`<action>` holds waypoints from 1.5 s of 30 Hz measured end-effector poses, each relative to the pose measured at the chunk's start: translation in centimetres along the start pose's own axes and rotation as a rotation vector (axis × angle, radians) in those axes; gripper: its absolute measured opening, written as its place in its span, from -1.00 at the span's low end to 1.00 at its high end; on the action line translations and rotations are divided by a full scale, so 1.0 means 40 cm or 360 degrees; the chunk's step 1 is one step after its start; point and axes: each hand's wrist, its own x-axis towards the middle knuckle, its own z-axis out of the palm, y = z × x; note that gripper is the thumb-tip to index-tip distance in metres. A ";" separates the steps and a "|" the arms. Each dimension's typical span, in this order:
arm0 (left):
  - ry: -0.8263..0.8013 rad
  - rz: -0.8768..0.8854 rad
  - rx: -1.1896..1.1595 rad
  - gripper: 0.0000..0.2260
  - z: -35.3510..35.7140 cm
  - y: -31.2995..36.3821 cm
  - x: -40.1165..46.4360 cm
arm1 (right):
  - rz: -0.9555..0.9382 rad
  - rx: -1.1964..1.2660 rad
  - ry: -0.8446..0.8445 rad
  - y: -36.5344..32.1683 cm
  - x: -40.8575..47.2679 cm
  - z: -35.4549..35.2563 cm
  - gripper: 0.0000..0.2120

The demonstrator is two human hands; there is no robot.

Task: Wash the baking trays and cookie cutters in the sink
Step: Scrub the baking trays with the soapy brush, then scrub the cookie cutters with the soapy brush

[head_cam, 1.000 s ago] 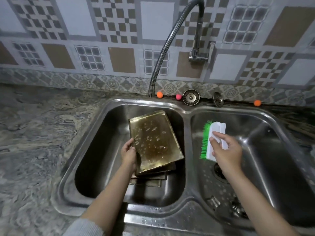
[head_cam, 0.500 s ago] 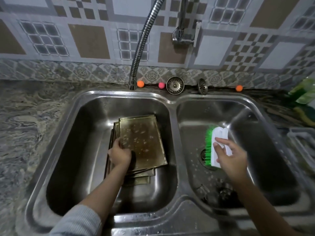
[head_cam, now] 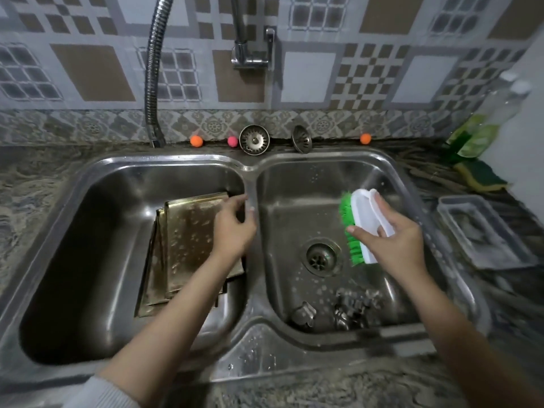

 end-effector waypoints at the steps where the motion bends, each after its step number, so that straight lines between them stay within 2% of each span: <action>1: -0.0093 0.0033 -0.0025 -0.77 0.037 0.027 -0.023 | -0.0040 -0.0039 0.0002 -0.003 0.017 -0.036 -0.28; 4: -0.0561 -0.0127 0.0058 -0.72 0.157 0.049 -0.085 | -0.0118 -0.0153 0.0041 0.005 0.071 -0.160 -0.30; 6: -0.0973 -0.0270 0.0403 -0.64 0.221 0.032 -0.125 | -0.0147 -0.0215 0.0093 0.024 0.104 -0.251 -0.29; 9: -0.1563 -0.0263 0.1115 -0.50 0.291 0.021 -0.185 | -0.0150 -0.0250 0.0095 0.084 0.148 -0.379 -0.30; 11: -0.1790 -0.0203 0.1496 -0.46 0.329 0.009 -0.218 | -0.0120 -0.0269 0.0091 0.131 0.175 -0.444 -0.30; 13: -0.1854 -0.0159 0.1773 -0.42 0.358 -0.009 -0.244 | -0.0098 -0.0307 0.0075 0.173 0.199 -0.492 -0.31; 15: -0.1811 -0.0150 0.1917 -0.40 0.376 -0.030 -0.263 | -0.0092 -0.0350 0.0067 0.211 0.220 -0.526 -0.31; 19: -0.1633 -0.0195 0.1957 -0.37 0.380 -0.040 -0.273 | -0.0043 -0.0447 -0.0038 0.271 0.252 -0.556 -0.31; 21: -0.1558 -0.0249 0.1879 -0.38 0.378 -0.044 -0.262 | -0.0006 -0.0547 -0.0131 0.291 0.262 -0.555 -0.30; 23: -0.1370 -0.0341 0.1641 -0.54 0.374 -0.047 -0.247 | 0.0003 -0.0619 -0.0211 0.299 0.268 -0.549 -0.29; 26: -0.0960 -0.0610 0.0764 -0.83 0.380 -0.019 -0.240 | 0.0018 -0.0674 -0.0275 0.310 0.276 -0.541 -0.29; 30: -0.0675 -0.0951 -0.0103 -0.85 0.406 0.043 -0.265 | 0.0059 -0.0685 -0.0269 0.309 0.279 -0.537 -0.30; 33: -0.0565 -0.1012 -0.0583 -0.85 0.418 0.088 -0.276 | 0.0044 -0.0690 -0.0212 0.284 0.280 -0.548 -0.31; 37: -0.0471 -0.0939 -0.0927 -0.87 0.421 0.136 -0.265 | -0.0006 -0.0613 -0.0130 0.236 0.283 -0.562 -0.34; 45: -0.0417 -0.0879 -0.1173 -0.79 0.423 0.173 -0.249 | -0.0025 -0.0560 -0.0110 0.201 0.272 -0.568 -0.35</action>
